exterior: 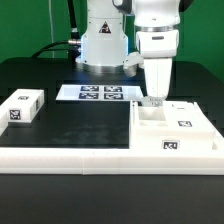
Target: Assemble cabinet
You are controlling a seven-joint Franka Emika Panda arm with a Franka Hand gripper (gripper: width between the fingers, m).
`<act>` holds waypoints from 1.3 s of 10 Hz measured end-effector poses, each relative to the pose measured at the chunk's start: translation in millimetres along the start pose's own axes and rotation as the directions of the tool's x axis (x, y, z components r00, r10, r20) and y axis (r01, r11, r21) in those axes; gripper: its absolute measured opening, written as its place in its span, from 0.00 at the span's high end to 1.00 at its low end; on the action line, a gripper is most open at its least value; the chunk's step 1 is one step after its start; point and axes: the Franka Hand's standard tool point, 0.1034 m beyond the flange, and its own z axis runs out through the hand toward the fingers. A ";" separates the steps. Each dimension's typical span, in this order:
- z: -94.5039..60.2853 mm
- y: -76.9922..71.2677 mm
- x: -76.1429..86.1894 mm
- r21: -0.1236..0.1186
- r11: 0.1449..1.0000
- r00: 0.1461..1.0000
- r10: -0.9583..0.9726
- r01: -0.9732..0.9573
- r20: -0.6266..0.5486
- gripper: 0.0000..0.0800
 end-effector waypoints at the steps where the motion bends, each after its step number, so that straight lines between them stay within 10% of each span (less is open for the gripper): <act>1: 0.0 0.0 0.0 0.000 1.000 1.000 0.000 0.000 0.000 0.73; 2: -0.8 0.8 0.0 -0.002 1.000 1.000 0.000 0.000 0.000 0.92; 8: -2.4 1.1 -0.2 -0.001 1.000 1.000 0.003 -0.003 0.002 0.91; 13: -49.3 12.7 -8.5 -0.040 0.999 0.998 0.034 -0.032 0.045 0.91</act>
Offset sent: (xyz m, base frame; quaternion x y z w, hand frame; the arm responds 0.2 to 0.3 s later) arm 0.0000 0.0000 0.0000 0.0000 0.0000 0.0000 1.0000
